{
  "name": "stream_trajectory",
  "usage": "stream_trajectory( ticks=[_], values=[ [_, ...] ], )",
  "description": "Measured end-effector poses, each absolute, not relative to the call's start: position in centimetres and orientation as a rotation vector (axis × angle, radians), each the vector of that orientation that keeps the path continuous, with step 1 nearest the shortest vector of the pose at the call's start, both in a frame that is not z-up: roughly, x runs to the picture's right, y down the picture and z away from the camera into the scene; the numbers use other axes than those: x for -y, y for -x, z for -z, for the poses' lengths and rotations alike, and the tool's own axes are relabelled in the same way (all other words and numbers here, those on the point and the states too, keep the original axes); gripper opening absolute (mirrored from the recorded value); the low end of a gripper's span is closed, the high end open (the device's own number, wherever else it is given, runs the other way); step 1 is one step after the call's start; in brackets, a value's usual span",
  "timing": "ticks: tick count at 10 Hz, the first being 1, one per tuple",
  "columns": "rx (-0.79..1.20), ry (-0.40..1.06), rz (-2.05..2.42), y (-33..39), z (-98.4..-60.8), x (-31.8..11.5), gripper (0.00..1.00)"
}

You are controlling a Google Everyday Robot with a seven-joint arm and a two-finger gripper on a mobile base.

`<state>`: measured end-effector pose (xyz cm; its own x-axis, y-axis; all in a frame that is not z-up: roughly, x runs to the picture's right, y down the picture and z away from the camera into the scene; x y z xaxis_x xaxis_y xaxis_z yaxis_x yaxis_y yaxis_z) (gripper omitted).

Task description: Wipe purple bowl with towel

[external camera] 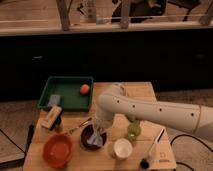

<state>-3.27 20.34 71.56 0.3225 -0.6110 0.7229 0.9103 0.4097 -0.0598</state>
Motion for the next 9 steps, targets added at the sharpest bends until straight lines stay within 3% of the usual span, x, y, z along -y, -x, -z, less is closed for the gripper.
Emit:
stream_trajectory(
  ticks=[9],
  values=[
    [0.729,0.499,1.135,6.5,-71.0,-20.2,0.04]
  ],
)
